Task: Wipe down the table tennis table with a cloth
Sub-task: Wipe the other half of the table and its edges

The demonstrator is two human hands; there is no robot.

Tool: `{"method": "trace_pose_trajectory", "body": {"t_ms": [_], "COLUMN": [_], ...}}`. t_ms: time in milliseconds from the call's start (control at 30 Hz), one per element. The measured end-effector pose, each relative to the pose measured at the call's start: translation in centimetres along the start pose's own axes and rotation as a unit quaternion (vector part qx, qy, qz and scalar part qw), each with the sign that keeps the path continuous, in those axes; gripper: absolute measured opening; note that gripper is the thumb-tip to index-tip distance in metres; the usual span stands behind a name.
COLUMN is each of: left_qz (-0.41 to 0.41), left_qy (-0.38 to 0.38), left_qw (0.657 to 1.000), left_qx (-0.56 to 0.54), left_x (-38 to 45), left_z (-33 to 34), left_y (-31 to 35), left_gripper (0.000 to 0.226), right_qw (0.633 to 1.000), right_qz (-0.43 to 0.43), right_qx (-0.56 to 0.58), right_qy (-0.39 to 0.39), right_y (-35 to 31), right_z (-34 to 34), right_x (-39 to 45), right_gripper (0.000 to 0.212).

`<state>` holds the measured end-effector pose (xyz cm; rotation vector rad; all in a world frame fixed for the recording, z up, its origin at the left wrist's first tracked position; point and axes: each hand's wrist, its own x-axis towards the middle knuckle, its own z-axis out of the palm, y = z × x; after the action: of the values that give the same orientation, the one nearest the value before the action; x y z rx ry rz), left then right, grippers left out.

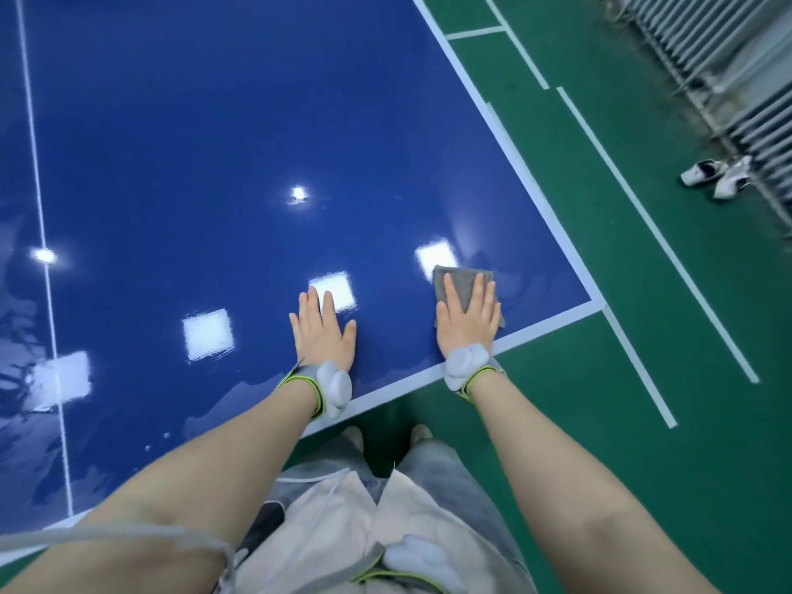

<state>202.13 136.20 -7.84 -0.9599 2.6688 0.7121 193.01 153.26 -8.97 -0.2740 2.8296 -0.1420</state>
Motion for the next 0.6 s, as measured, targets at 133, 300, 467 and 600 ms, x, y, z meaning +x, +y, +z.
{"method": "trace_pose_trajectory", "body": {"t_ms": [133,300,467,600], "left_qz": [-0.029,-0.093,-0.123,-0.132], "left_qy": [0.019,0.043,0.060,0.067], "left_qw": [0.999,0.995,0.990,0.989], "left_qx": [-0.006,-0.022,-0.039,-0.028], "left_x": [0.2,0.3,-0.1,-1.2], "left_z": [0.3,1.4,2.9,4.3], "left_y": [0.7,2.5,5.4,7.2], "left_gripper": [0.059,0.063,0.062,0.061], "right_qw": [0.988,0.986,0.996,0.996], "right_qz": [-0.156,-0.165,-0.089,-0.080], "right_qx": [0.001,-0.004,-0.007,-0.029], "right_qy": [-0.008,-0.016,-0.012,-0.024], "right_y": [0.6,4.8,9.8,9.2], "right_z": [-0.5,-2.2,-3.6,-3.0], "right_x": [-0.1,2.6,5.1,4.9], "right_gripper": [0.070,0.058,0.049,0.051]}}
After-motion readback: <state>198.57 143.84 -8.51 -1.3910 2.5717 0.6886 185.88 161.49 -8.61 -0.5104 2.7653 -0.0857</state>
